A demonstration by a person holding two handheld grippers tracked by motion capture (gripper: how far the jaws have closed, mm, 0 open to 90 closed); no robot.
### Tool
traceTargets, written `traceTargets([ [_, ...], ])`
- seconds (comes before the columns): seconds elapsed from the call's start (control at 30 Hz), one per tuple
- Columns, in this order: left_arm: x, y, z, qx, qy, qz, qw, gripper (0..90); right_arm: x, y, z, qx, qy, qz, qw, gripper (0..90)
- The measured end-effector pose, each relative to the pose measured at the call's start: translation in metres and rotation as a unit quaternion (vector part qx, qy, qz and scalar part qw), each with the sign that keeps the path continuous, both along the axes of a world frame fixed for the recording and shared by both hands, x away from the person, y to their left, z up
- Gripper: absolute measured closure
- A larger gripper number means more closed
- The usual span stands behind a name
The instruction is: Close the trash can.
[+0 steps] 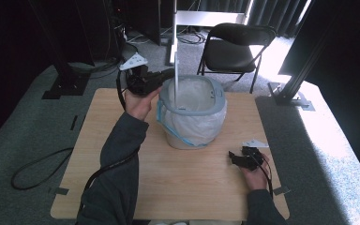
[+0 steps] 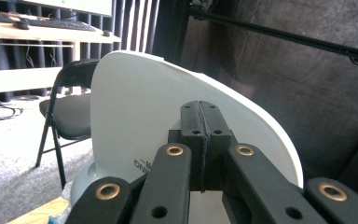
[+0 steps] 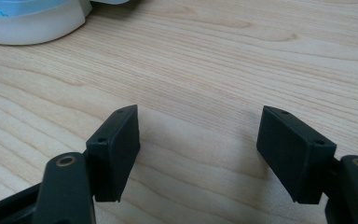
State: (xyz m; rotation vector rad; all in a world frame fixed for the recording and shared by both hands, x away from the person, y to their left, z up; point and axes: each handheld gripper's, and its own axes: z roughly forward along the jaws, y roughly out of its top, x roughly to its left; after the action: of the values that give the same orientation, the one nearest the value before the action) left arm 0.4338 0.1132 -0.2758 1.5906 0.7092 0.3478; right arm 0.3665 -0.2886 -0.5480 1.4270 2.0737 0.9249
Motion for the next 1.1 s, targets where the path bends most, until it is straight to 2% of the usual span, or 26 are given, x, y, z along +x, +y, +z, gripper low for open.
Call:
traceTargets([
  [0.67,0.006,-0.024,-0.01,0.019,0.011,-0.014,0.9996,90.0,-0.001,0.001,0.0,0.0,0.0,0.0,1.0,29.0],
  [1.1,0.011,-0.04,-0.02,0.043,0.024,-0.022,0.9985,90.0,-0.001,0.001,0.0,0.0,0.0,0.001,1.0,29.0],
])
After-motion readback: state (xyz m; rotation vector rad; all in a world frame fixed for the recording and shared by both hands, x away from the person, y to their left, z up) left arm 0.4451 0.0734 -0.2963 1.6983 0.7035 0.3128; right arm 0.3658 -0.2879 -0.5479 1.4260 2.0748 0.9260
